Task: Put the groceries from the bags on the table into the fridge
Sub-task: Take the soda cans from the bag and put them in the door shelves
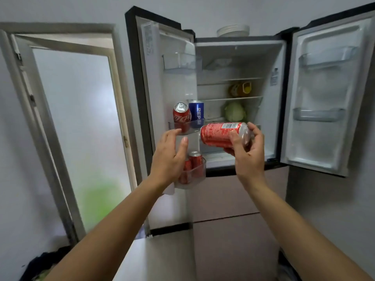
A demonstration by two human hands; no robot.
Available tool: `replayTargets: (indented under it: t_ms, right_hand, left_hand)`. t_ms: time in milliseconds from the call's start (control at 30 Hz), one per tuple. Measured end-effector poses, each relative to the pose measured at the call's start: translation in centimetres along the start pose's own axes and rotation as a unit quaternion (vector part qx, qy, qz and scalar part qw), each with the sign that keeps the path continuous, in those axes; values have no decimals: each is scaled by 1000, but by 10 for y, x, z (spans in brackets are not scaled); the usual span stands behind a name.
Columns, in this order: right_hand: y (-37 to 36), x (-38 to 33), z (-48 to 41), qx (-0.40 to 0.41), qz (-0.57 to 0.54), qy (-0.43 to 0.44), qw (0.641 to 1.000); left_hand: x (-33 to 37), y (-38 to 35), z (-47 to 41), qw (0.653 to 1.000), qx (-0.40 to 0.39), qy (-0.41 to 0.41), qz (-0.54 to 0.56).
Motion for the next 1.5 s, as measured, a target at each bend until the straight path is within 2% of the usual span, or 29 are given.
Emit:
replayTargets:
  t_ms: [133, 233, 333, 433, 533, 767, 1033, 1300, 1500]
  right_hand:
    - [-41, -16, -87, 10, 0, 59, 998]
    - [-66, -33, -147, 14, -33, 96, 995]
    - [-83, -53, -196, 17, -63, 142, 988]
    - [-96, -73, -239, 15, -66, 206, 976]
    - [-111, -92, -278, -10, -32, 237, 971]
    - [-148, -111, -353, -73, 131, 281, 948]
    - [-170, -137, -383, -154, 240, 243, 927]
    - [-214, -142, -364, -279, 350, 228, 865]
    - [-233, -131, -373, -339, 389, 159, 842]
  left_hand:
    - [-36, -9, -80, 993, 51, -50, -99]
    - [-53, -4, -139, 977, 124, -77, -156]
    - [-64, 0, -188, 959, 181, -77, -202]
    - [-74, -4, -218, 946, 196, -56, -250]
    - [-93, -17, -230, 942, 201, -23, -269]
    - [-106, -28, -233, 908, 286, -60, -298]
    - [-109, -28, -232, 890, 296, -62, -340]
    - [-111, -26, -231, 894, 290, -72, -335]
    - [-116, -25, -231, 898, 288, -82, -323]
Point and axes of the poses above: each hand's wrist, its own z-axis away from the middle knuckle, its own y-axis out of the back of the hand, x = y × z, the point moved 4 cm from there along -z, towards the middle knuckle, and after that the axes turned 13 degrees about -y, right-handed, at the moved point
